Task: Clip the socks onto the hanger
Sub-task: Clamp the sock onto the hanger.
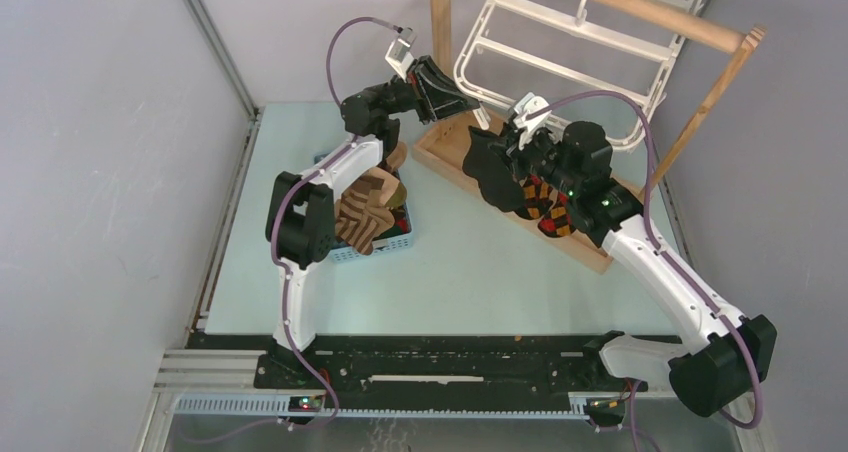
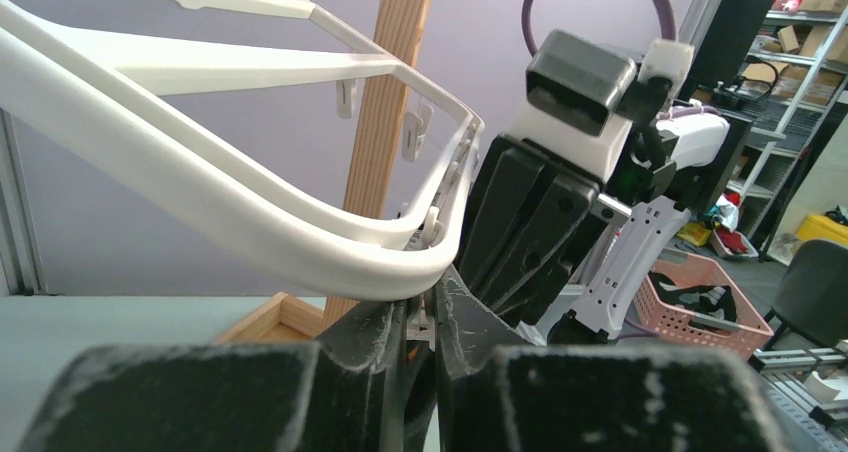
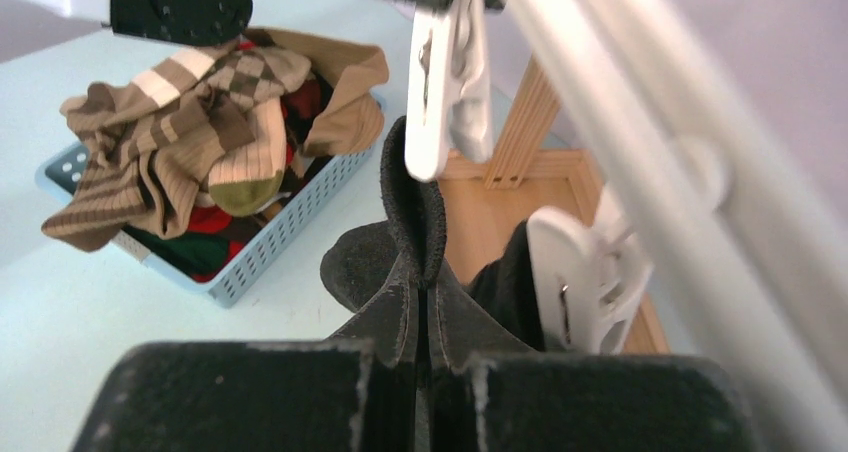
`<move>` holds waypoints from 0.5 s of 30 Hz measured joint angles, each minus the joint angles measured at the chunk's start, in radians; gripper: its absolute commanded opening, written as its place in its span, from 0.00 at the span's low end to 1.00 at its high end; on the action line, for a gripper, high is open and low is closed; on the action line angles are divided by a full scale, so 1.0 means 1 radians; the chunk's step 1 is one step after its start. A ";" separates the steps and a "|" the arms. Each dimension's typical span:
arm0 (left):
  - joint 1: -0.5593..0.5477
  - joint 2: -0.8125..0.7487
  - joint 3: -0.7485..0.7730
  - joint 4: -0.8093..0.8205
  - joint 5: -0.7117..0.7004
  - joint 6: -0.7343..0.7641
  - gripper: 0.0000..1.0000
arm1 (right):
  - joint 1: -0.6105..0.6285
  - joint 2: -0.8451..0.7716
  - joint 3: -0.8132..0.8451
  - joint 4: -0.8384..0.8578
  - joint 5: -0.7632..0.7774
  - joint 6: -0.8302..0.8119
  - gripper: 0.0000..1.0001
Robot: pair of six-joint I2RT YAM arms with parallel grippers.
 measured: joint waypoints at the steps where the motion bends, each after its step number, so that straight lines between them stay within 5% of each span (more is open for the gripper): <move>1: 0.000 0.000 0.000 0.000 0.000 0.000 0.10 | 0.000 0.000 0.007 0.003 0.002 0.001 0.00; 15: 0.000 0.000 0.000 0.000 0.007 0.000 0.10 | -0.006 0.000 0.025 0.028 0.013 0.014 0.00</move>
